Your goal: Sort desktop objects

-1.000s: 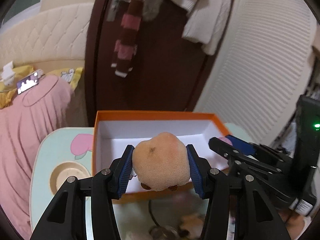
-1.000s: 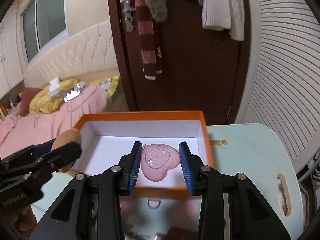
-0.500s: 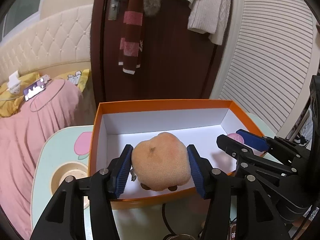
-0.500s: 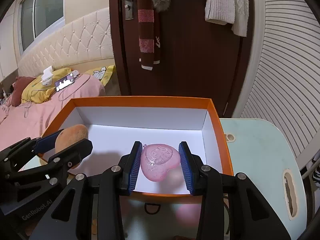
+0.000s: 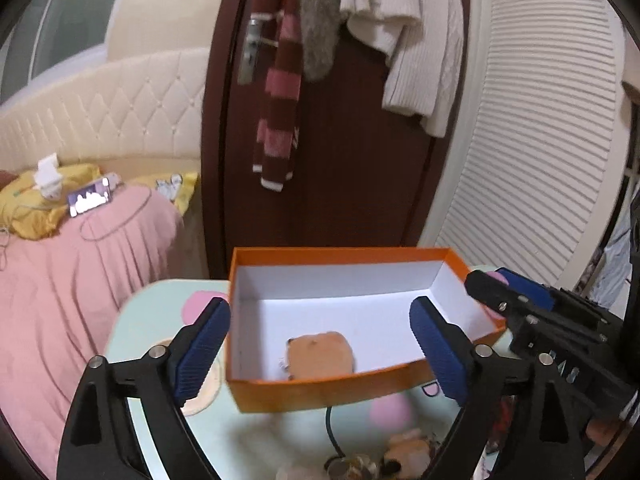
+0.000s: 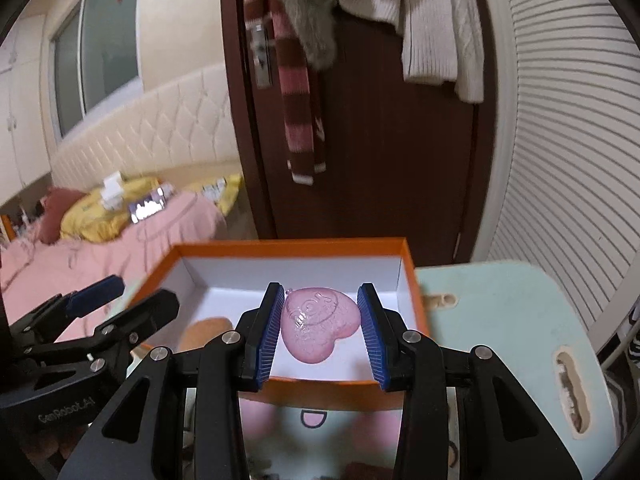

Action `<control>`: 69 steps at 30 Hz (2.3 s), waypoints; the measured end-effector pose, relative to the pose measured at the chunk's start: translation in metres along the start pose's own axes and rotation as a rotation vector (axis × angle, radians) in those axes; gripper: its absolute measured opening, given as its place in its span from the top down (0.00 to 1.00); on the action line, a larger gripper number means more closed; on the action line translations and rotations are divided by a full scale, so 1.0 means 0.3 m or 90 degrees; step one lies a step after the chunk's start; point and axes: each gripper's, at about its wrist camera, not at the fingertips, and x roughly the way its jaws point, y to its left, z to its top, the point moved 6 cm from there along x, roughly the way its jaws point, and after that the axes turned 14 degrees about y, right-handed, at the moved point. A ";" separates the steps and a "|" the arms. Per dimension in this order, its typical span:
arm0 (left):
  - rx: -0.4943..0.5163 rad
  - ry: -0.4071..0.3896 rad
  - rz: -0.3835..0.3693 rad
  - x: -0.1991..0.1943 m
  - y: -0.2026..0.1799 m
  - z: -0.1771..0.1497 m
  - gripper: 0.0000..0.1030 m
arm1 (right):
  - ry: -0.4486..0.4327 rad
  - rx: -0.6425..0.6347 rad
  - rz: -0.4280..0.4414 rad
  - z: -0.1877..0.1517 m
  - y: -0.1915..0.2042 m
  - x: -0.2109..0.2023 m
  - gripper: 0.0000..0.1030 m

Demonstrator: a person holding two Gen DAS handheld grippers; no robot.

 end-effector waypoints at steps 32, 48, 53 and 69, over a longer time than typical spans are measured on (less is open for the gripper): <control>0.074 0.162 -0.088 -0.066 -0.042 -0.376 0.25 | 0.056 0.120 0.020 -0.364 -0.194 -0.182 0.26; 0.052 0.204 -0.117 -0.023 -0.023 -0.415 0.75 | 0.113 0.145 -0.016 -0.350 -0.325 -0.081 0.26; 0.071 0.201 -0.112 -0.026 -0.041 -0.412 0.75 | 0.156 0.082 -0.035 -0.343 -0.269 -0.005 0.39; 0.072 0.160 -0.111 -0.068 -0.033 -0.380 0.75 | 0.119 0.015 -0.030 -0.351 -0.214 -0.049 0.82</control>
